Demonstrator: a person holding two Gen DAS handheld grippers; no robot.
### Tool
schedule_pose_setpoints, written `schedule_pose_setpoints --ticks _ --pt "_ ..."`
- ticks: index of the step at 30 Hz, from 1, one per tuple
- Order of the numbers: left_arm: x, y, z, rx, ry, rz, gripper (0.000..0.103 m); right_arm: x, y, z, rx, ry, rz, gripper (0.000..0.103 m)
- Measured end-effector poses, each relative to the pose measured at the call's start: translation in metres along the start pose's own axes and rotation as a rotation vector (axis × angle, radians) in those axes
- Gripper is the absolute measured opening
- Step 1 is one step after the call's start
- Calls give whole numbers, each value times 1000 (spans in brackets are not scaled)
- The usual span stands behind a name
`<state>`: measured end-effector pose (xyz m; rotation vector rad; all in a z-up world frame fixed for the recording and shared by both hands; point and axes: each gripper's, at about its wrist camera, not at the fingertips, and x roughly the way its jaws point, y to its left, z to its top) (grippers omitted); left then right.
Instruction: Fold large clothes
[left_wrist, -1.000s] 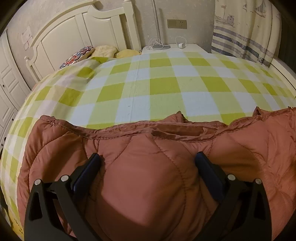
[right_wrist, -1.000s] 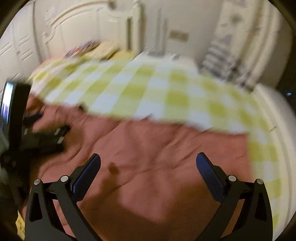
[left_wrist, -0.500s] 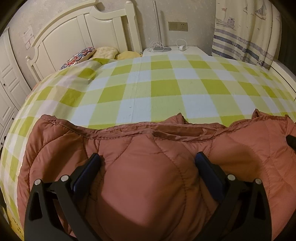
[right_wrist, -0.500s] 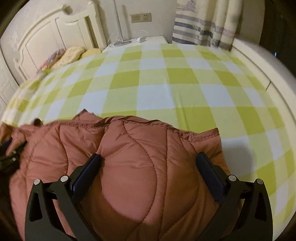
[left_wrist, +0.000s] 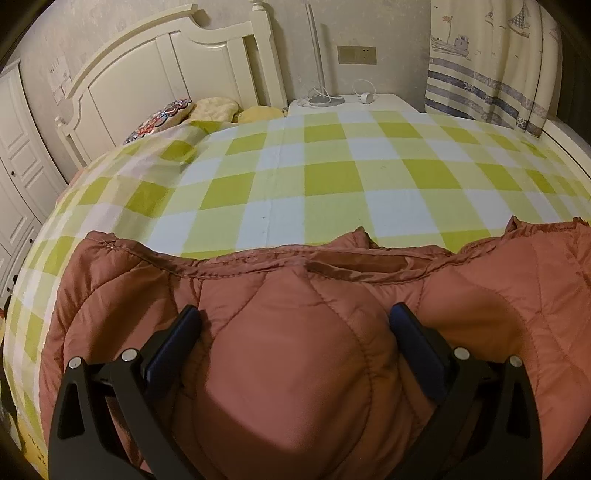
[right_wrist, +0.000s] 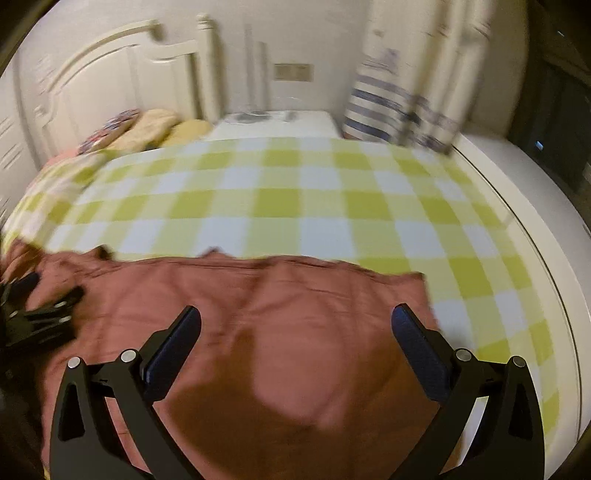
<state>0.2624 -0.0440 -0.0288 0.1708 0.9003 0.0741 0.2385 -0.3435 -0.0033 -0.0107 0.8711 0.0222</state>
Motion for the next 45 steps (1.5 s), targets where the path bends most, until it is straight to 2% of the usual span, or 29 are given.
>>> schedule_pose_setpoints --ticks 4,7,8,10,15,17,20,21,23,24,25,27,31,34,35,38,40,43,45 --pt "-5 0 -1 3 -26 20 101 -9 30 0 -103 -33 35 99" --pt "-7 2 -1 -3 -36 8 101 17 50 -12 -186 29 23 99" --pt "-7 2 -1 -8 -37 0 101 33 52 -19 -192 71 40 99" --pt "-8 5 -2 -22 -42 -14 101 35 49 -22 -157 55 60 99" --pt "-9 5 -2 -26 -43 -10 101 25 51 -17 -161 55 52 99" --pt "-9 3 -2 -23 -42 -3 101 11 42 -10 -138 0 40 99" --pt "-9 3 -3 -24 -42 -5 101 9 16 7 -94 -30 -55 99" --pt "-8 3 -3 -25 -41 -6 101 14 7 10 -84 -14 -72 99" --pt "-8 3 -3 -25 -39 -8 101 40 -15 11 -46 101 -98 99" --pt "-8 3 -3 -26 -40 -9 101 52 -23 8 -23 143 -82 99" --pt "-8 2 -3 -25 -40 -10 101 61 -31 5 20 160 -23 99" --pt "-8 2 -4 -27 -39 -13 101 67 -40 3 72 163 33 99" --pt "-6 3 -4 -40 -37 -27 101 69 -48 3 60 146 23 99" --pt "-3 20 1 -63 36 -150 101 71 -51 2 70 136 29 99" --pt "-6 34 3 -99 31 -158 101 72 -53 2 68 132 25 99" --pt "-11 73 4 -190 -6 -76 101 72 -46 3 65 117 18 99" --pt "0 97 0 -238 29 -86 101 64 -35 -1 71 113 21 99" --pt "26 98 -11 -254 88 -70 101 64 -36 -2 80 115 33 99" --pt "22 89 -9 -219 61 -16 101 62 -36 -2 82 107 30 99"
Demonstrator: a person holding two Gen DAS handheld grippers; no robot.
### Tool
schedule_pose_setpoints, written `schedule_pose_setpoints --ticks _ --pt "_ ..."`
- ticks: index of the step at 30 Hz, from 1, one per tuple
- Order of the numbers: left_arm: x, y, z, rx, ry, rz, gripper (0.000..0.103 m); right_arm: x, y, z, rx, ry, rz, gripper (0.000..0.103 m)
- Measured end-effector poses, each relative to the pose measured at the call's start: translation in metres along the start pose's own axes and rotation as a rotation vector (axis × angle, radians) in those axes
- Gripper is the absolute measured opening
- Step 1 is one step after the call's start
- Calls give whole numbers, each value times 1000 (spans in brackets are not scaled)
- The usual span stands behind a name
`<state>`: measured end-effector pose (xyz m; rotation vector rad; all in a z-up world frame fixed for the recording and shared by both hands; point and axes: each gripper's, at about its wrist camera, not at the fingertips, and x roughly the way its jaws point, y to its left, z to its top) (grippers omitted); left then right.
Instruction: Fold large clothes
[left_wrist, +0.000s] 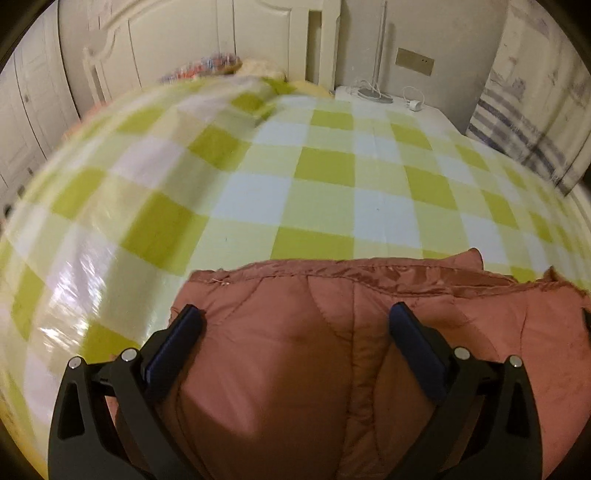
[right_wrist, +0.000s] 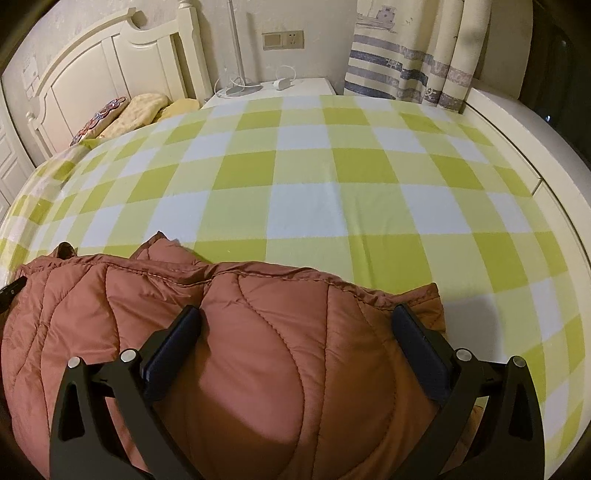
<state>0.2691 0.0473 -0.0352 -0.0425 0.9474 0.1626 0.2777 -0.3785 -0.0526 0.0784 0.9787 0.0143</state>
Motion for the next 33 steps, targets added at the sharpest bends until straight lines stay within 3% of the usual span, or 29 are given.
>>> schedule_pose_setpoints --ticks 3,6,8,9,12,15,18,20,23,25,29,33 --pt "-4 -4 -2 22 -28 36 101 0 0 0 2 -1 -1 99" --pt "-2 5 0 -12 -16 -7 101 -4 -2 1 11 8 -4 99" --pt "-2 12 0 -39 -10 -37 101 -33 6 -2 25 -59 -103 99" --pt "-3 12 0 -44 -13 -42 101 -48 12 -6 22 -101 -88 99" --pt "-3 10 0 -40 -16 -37 101 -98 56 -21 -76 -209 59 99" --pt "-2 9 1 -40 -14 -38 101 -99 118 -41 -279 -178 118 99" --pt "-1 10 1 -44 -15 -47 101 -51 171 -77 -419 -78 89 99" --pt "1 13 1 -57 -13 -54 101 -50 176 -81 -420 -128 76 99" --pt "0 16 0 -70 -11 -68 101 -49 161 -72 -357 -62 151 99" --pt "-2 15 0 -68 -19 -66 101 -60 142 -67 -287 -69 171 99" --pt "-38 21 -8 -107 -108 -27 94 -85 92 -66 -194 -115 94 99" --pt "-102 1 -40 -48 -235 -167 97 -82 33 -75 -109 -85 -7 99"
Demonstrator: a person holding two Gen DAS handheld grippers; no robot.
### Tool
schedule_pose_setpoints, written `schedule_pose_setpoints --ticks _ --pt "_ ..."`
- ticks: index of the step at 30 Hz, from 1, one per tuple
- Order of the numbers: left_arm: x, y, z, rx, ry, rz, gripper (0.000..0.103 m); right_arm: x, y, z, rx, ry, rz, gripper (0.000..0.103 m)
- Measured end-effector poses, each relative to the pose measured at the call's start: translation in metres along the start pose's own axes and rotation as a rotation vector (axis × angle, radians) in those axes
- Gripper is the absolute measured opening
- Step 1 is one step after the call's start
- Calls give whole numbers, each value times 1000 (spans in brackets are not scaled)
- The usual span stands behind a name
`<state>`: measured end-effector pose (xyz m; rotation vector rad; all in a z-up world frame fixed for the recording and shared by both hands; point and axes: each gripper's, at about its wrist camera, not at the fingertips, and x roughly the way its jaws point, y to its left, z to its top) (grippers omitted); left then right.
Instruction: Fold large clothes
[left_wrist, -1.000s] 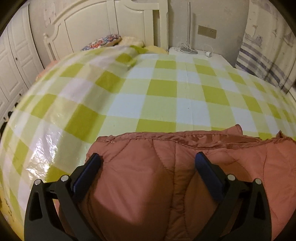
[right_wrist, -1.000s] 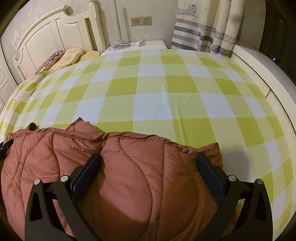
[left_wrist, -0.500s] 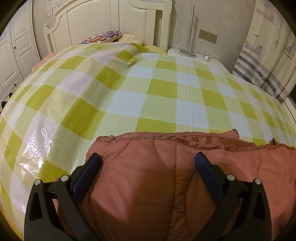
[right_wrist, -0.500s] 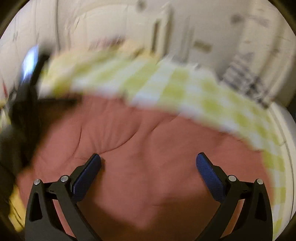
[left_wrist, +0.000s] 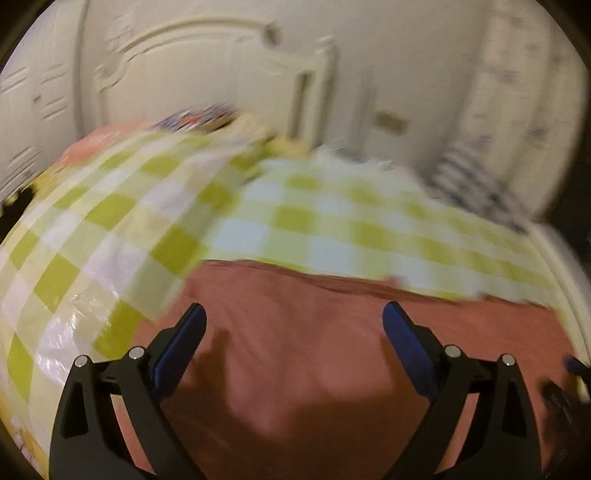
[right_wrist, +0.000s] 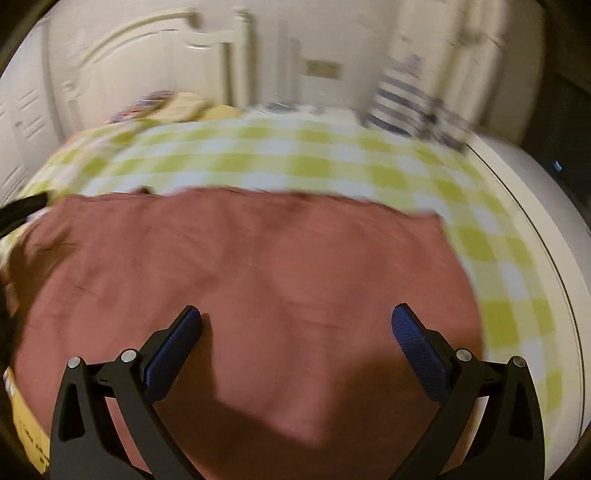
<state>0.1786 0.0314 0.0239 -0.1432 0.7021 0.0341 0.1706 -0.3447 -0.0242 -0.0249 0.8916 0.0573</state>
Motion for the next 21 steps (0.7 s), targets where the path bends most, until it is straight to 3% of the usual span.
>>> schedule_pose_setpoints --ticks 2,4,5,6,9,14,17,19,21 --pt "-14 -26 -17 97 -28 -29 101 7 -22 -8 60 7 20 99" --pt "1 -57 -40 268 23 33 101 11 -28 -15 76 4 35 99" --pt "13 -64 -46 303 63 59 101 12 -26 -16 64 0 31 99" --pt "28 -64 -50 297 109 55 101 14 -21 -16 45 -2 25 99" --pt "33 -50 -41 212 146 -6 101 15 -21 -19 35 -4 12 99" --pt "31 -45 -44 201 140 -11 101 12 -27 -18 56 6 53 99" --pt "6 -47 -45 169 91 18 99 -16 -18 -24 69 -66 61 99" --pt "-24 -54 -49 172 56 -69 99 -39 1 -33 24 -139 112 99" --pt "-48 -66 -55 212 8 -83 100 -54 27 -45 -73 -172 154 99"
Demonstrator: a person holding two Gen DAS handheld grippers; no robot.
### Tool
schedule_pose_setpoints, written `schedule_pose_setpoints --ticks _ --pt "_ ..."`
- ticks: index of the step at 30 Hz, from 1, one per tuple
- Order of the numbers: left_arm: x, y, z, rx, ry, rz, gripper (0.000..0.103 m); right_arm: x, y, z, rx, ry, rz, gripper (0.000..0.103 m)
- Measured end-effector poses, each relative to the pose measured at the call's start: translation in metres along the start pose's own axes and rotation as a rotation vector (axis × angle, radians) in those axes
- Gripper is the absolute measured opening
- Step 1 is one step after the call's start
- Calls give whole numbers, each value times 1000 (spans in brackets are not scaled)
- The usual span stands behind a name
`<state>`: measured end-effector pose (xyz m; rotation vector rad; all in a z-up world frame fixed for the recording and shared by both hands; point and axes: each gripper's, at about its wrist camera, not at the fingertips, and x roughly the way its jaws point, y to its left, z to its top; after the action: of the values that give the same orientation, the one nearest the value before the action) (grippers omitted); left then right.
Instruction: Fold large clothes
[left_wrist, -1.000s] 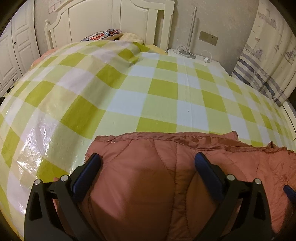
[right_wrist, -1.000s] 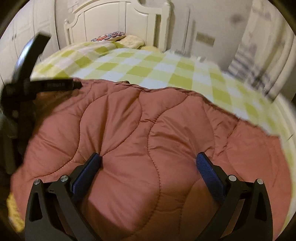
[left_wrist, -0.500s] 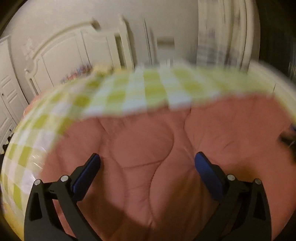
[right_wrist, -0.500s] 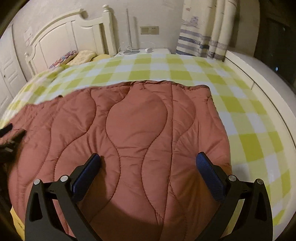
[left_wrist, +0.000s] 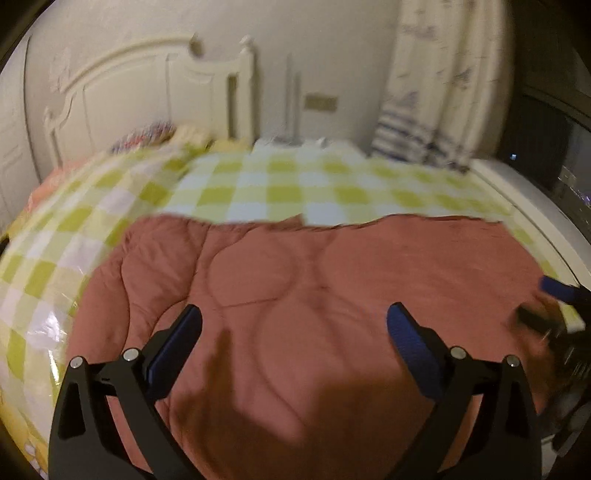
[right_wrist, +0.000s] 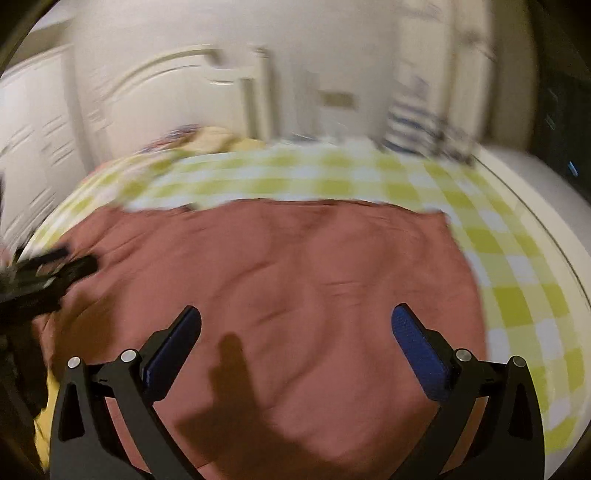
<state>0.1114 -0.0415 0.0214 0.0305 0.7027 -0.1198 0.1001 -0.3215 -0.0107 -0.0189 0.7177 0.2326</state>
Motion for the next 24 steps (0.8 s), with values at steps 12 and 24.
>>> schedule_pose_setpoints --ticks 12,24 --pt "9 8 -23 -19 22 49 101 4 23 -28 -108 -6 -86 99" --pt "-3 65 -36 -187 21 83 99 -4 -22 -34 66 -12 -138 99"
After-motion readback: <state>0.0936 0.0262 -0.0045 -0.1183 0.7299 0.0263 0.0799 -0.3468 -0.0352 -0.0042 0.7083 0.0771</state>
